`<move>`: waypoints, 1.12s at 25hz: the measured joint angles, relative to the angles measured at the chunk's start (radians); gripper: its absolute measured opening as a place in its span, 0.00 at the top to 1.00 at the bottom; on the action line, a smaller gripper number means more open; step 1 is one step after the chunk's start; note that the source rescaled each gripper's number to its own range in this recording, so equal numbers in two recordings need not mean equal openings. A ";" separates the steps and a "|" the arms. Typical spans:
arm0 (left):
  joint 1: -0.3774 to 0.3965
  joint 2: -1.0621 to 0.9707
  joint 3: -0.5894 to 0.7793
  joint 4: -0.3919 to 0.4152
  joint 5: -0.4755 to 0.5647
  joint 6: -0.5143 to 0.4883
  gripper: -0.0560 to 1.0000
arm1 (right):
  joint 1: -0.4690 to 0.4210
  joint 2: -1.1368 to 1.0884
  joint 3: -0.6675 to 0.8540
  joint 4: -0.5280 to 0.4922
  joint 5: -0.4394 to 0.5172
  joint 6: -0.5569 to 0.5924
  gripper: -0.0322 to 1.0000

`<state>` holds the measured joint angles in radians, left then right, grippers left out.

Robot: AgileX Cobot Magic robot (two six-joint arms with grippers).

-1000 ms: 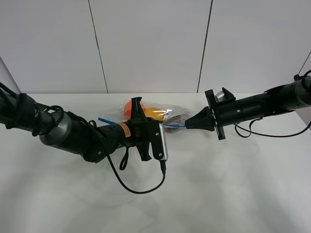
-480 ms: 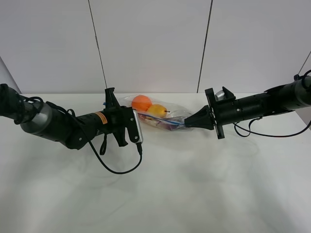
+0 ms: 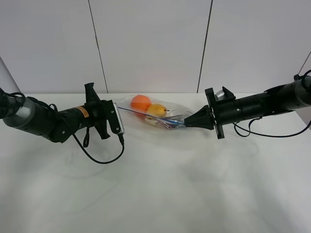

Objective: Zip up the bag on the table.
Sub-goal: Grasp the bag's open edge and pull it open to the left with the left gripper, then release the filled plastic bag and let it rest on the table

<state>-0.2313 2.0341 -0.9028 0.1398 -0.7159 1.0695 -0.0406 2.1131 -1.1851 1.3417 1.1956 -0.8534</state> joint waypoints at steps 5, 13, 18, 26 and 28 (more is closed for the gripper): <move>0.053 0.000 0.000 0.000 -0.005 0.000 0.95 | 0.000 0.000 0.000 -0.001 0.000 0.003 0.97; 0.054 0.000 0.000 0.002 -0.008 0.000 0.93 | 0.006 0.000 0.000 0.000 0.001 0.003 0.97; 0.068 0.000 0.000 -0.041 -0.008 -0.018 0.57 | 0.005 0.000 0.000 -0.030 0.002 0.003 0.97; 0.154 0.000 0.000 -0.052 -0.060 -0.071 0.08 | 0.005 0.000 0.000 -0.032 0.003 0.003 0.97; 0.188 0.000 0.000 -0.065 -0.075 -0.173 0.06 | 0.005 0.000 0.000 -0.032 0.004 0.003 0.97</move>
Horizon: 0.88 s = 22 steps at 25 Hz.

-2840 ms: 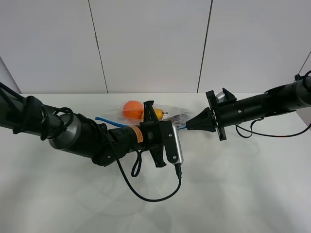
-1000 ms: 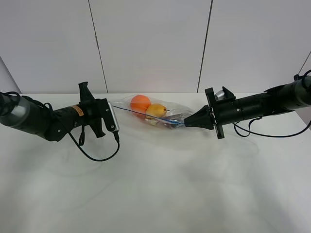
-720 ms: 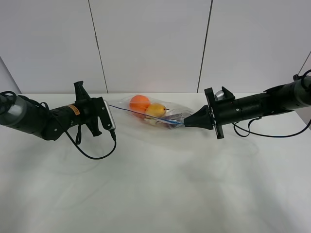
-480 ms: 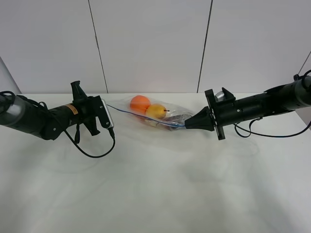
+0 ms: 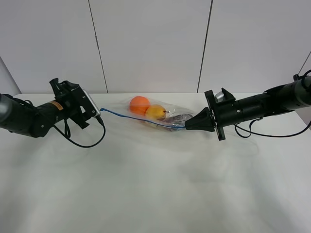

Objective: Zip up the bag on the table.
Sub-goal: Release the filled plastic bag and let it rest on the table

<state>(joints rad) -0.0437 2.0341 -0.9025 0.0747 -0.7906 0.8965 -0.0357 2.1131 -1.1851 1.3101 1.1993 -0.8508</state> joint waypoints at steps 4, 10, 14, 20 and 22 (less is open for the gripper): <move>0.044 0.000 0.000 -0.049 -0.023 -0.239 0.05 | 0.000 0.000 0.000 -0.001 0.000 0.000 0.97; 0.054 0.000 -0.002 -0.080 0.074 -0.523 0.05 | 0.000 0.000 0.000 -0.001 0.000 0.000 0.97; 0.054 0.000 -0.047 -0.080 0.292 -0.696 0.05 | 0.000 0.000 0.000 -0.001 0.000 0.000 0.97; 0.054 -0.018 -0.204 -0.081 0.777 -0.819 0.05 | 0.000 0.000 0.000 -0.002 0.000 0.000 0.97; 0.054 -0.035 -0.270 -0.082 0.962 -0.823 0.05 | 0.000 0.000 0.000 -0.002 0.000 0.000 0.97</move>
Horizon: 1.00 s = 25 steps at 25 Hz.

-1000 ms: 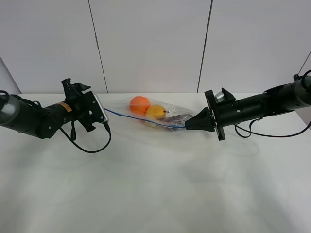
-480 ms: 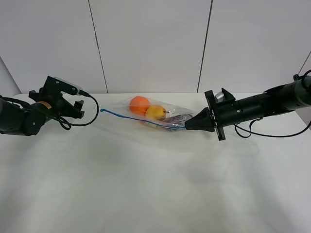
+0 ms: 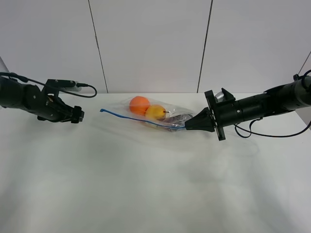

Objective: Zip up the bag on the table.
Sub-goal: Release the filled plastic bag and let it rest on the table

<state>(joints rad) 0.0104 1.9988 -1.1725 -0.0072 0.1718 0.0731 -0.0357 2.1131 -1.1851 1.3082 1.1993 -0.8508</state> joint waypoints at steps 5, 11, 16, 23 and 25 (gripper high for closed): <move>0.000 -0.010 -0.165 -0.048 0.370 -0.001 0.01 | 0.000 0.000 0.000 0.000 0.000 0.000 0.97; 0.000 -0.010 -0.288 -0.125 0.703 0.012 0.00 | 0.000 0.000 0.000 0.000 0.000 0.000 0.97; 0.000 -0.010 -0.359 -0.187 0.934 0.053 0.00 | 0.000 0.000 0.000 -0.001 0.000 0.000 0.97; 0.000 -0.041 -0.370 -0.169 1.034 0.058 0.00 | 0.000 0.000 0.000 -0.010 0.000 0.000 0.97; 0.000 -0.081 -0.357 -0.159 1.034 0.058 0.00 | 0.000 0.000 0.000 -0.013 0.000 0.000 0.97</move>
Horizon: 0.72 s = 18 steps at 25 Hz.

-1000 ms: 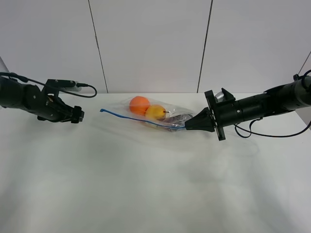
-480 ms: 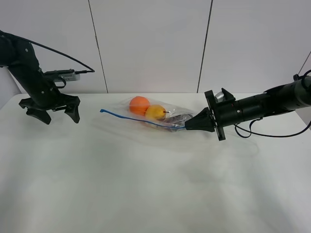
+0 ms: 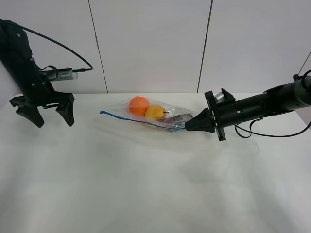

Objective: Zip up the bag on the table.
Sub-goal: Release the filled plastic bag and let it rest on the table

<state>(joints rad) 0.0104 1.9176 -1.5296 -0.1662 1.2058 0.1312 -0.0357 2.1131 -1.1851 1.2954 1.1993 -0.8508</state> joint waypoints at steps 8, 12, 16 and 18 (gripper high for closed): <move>0.000 -0.286 0.199 0.061 0.006 -0.017 0.00 | 0.000 0.000 0.000 -0.011 0.001 0.000 0.97; 0.000 -0.456 0.331 0.063 0.006 -0.027 0.00 | 0.000 0.000 0.000 -0.012 0.001 0.000 0.97; 0.000 -0.646 0.511 0.071 0.007 -0.027 0.00 | 0.000 0.000 0.000 -0.012 0.001 0.000 0.97; 0.000 -0.744 0.604 0.074 0.007 -0.027 0.00 | 0.000 0.000 0.000 -0.013 0.001 0.000 0.97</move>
<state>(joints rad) 0.0104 1.1734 -0.9258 -0.0919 1.2129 0.1037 -0.0357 2.1131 -1.1851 1.2827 1.2005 -0.8508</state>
